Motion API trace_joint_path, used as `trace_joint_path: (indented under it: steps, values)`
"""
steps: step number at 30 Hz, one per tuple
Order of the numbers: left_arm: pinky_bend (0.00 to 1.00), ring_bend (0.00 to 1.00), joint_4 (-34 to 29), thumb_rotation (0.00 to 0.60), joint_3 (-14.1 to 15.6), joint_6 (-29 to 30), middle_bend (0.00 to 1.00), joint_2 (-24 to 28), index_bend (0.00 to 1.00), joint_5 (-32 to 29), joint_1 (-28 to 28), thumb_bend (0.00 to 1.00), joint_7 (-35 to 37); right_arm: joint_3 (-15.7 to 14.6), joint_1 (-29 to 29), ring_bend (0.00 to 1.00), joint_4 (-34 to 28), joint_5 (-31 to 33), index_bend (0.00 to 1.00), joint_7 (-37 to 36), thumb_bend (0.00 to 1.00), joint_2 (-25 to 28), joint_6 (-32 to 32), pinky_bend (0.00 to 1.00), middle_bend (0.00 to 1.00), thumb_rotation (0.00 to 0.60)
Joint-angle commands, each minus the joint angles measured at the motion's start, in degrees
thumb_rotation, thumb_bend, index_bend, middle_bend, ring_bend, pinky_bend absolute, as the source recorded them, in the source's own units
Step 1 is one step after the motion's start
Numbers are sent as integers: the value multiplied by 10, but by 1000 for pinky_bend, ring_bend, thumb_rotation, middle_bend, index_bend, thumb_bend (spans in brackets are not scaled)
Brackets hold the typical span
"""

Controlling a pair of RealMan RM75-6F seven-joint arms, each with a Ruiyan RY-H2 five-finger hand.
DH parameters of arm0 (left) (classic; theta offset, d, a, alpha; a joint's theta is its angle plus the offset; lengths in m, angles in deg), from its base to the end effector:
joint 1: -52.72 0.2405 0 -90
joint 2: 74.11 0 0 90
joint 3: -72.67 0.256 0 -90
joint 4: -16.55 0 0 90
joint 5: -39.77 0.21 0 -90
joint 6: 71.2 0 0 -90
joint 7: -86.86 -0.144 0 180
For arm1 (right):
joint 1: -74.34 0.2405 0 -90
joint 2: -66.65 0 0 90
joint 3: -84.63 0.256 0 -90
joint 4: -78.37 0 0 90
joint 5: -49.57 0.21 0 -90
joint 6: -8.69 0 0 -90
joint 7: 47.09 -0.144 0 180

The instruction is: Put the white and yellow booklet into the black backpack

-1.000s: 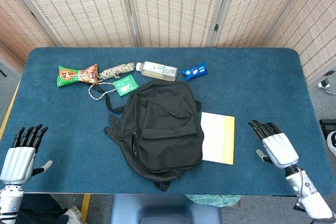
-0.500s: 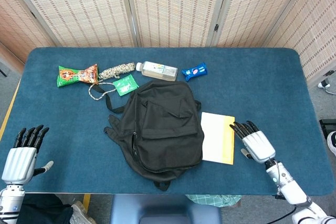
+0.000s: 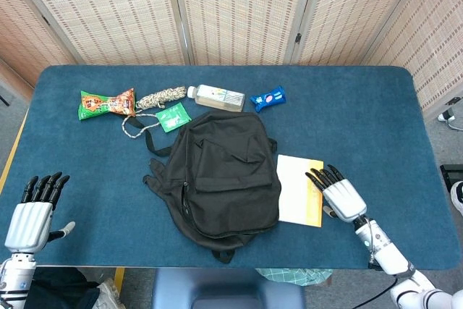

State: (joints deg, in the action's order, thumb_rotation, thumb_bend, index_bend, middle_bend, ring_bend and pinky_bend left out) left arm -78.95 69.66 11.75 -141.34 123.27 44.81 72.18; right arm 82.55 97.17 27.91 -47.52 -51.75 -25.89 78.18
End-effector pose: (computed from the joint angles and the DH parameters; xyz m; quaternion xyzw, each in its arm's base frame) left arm -0.2919 0.1958 0.1341 -0.6305 -0.3471 -0.3434 0.6034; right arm -0.3188 -0.2710 0.0064 0.7833 -0.2791 0.3199 0.4541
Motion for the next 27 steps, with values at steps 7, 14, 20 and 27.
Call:
trace_joint_path:
  steps: [7,14,20,27]
  values:
    - [0,115,1,600,0,-1,103,0,144,-2,0,187,0,-6,4,142,5,5,40,-4,241,-2,-1,89,118,600]
    - [0,115,1,600,1,-2,103,-1,144,-2,-1,187,1,-10,9,140,9,2,39,-1,240,-8,4,89,119,600]
    - [0,114,3,600,2,-1,103,-1,144,-2,0,187,4,-13,12,175,18,-3,70,-12,240,-16,18,89,133,600]
    - [0,115,3,600,2,-1,103,-1,144,-1,0,187,5,-12,15,207,40,-7,109,-30,240,-33,38,101,163,600]
